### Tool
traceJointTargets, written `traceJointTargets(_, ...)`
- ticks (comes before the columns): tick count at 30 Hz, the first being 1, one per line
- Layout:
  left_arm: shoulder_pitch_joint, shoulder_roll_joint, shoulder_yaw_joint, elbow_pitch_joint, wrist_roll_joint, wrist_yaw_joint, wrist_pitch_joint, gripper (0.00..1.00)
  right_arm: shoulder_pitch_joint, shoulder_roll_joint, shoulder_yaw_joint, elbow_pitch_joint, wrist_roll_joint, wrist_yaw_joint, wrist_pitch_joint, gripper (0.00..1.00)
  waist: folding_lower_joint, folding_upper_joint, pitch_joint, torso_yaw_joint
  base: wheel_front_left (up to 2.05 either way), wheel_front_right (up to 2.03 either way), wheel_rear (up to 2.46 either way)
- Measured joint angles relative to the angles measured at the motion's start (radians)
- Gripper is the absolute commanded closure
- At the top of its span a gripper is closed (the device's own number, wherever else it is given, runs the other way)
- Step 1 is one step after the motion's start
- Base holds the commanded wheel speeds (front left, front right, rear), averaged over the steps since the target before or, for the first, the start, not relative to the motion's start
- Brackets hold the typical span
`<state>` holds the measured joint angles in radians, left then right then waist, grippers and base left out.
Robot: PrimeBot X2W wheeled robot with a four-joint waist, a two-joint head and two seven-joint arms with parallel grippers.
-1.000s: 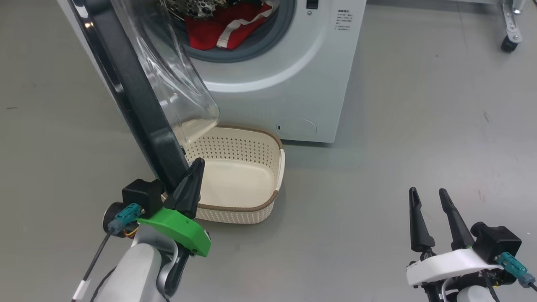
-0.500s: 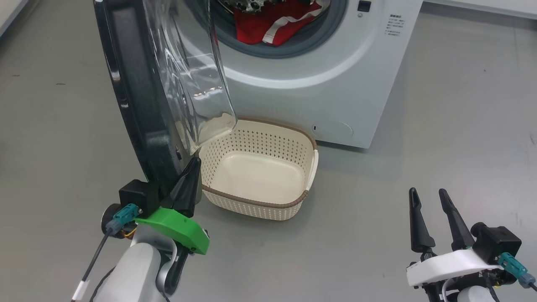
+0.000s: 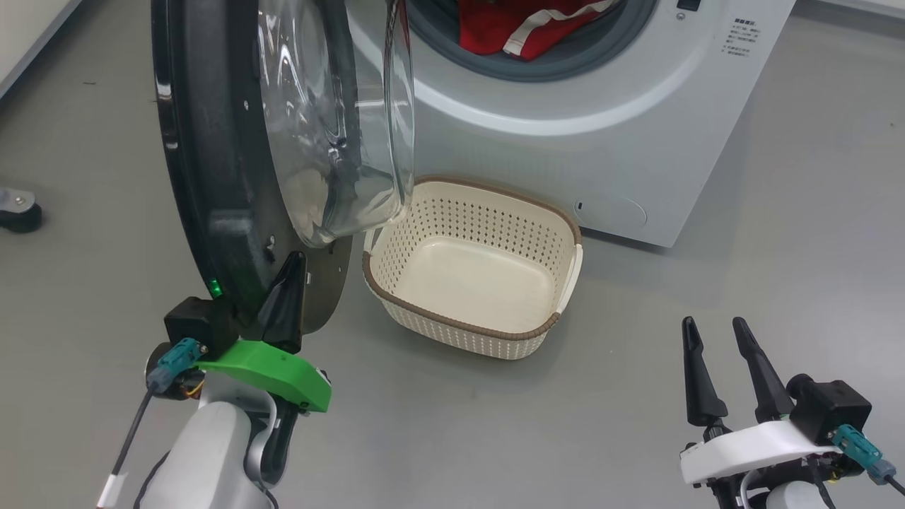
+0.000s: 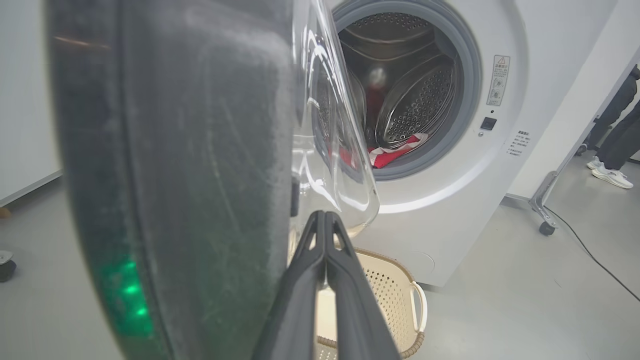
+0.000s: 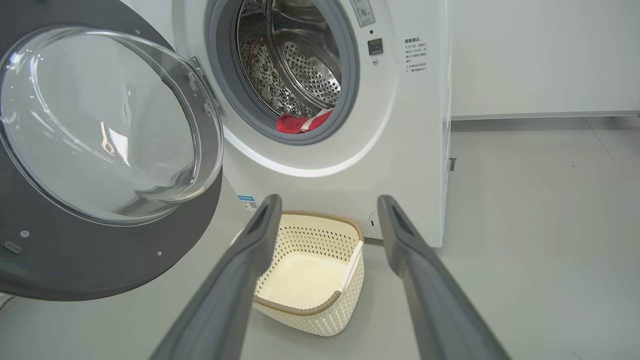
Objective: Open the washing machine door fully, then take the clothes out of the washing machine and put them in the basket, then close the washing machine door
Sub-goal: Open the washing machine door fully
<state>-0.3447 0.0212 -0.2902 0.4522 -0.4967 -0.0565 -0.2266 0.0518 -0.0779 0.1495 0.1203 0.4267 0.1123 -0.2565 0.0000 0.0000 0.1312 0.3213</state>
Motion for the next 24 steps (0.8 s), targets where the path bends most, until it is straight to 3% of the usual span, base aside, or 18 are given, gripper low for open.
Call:
traceJointTargets(17, -0.011, 0.033, 0.139, 0.001, -0.057, 0.034, -0.016, 1.0, -0.013, -0.011, 0.019, 0.007, -0.015, 0.001, 0.0, 0.0, 0.0, 0.0, 0.062, 0.014, 0.0, 0.0, 0.0)
traceJointTargets(24, -0.028, 0.098, 0.245, 0.007, -0.098, 0.044, -0.021, 1.0, -0.044, -0.023, 0.04, 0.003, -0.035, 0.001, 0.005, 0.0, 0.0, 0.0, 0.114, 0.01, 0.0, 0.0, 0.0)
